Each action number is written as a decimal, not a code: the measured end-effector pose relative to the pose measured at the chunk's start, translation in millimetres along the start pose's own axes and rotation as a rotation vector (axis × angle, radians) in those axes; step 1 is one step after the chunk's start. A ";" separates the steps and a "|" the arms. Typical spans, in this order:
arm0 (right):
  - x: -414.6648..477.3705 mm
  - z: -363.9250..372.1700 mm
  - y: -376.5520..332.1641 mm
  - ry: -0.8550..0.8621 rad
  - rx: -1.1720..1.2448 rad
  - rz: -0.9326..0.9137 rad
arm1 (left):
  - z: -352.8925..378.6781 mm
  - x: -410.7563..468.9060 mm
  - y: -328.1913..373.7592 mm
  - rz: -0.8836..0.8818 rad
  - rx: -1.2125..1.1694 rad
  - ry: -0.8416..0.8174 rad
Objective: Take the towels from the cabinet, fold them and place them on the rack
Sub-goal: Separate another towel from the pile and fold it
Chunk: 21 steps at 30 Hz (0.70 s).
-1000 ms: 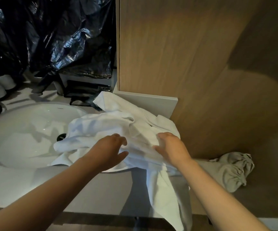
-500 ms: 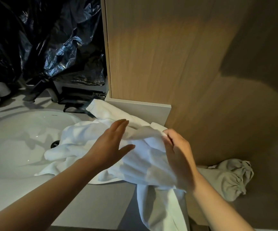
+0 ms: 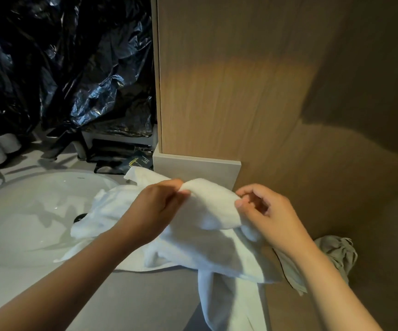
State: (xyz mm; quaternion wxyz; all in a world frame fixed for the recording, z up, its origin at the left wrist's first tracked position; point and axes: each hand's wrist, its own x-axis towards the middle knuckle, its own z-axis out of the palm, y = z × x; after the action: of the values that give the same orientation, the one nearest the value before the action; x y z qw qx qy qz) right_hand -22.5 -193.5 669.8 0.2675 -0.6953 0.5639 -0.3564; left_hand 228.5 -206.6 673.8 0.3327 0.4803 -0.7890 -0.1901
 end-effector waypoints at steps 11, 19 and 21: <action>-14.6 25.2 -8.9 -0.304 0.178 0.031 | 5.5 -14.9 6.9 0.101 0.103 -0.226; -26.0 6.6 2.9 0.060 -0.050 -0.007 | -11.2 -38.8 -28.9 -0.039 0.130 -0.263; -29.5 3.7 5.8 0.056 -0.231 0.006 | -11.4 -42.9 -34.7 -0.083 0.149 -0.266</action>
State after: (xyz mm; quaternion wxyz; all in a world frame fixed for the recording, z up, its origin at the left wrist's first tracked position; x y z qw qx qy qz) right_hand -26.2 -166.1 657.3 0.1707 -0.7096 0.6106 -0.3074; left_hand 272.1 -184.5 645.7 0.1805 0.5064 -0.8175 -0.2065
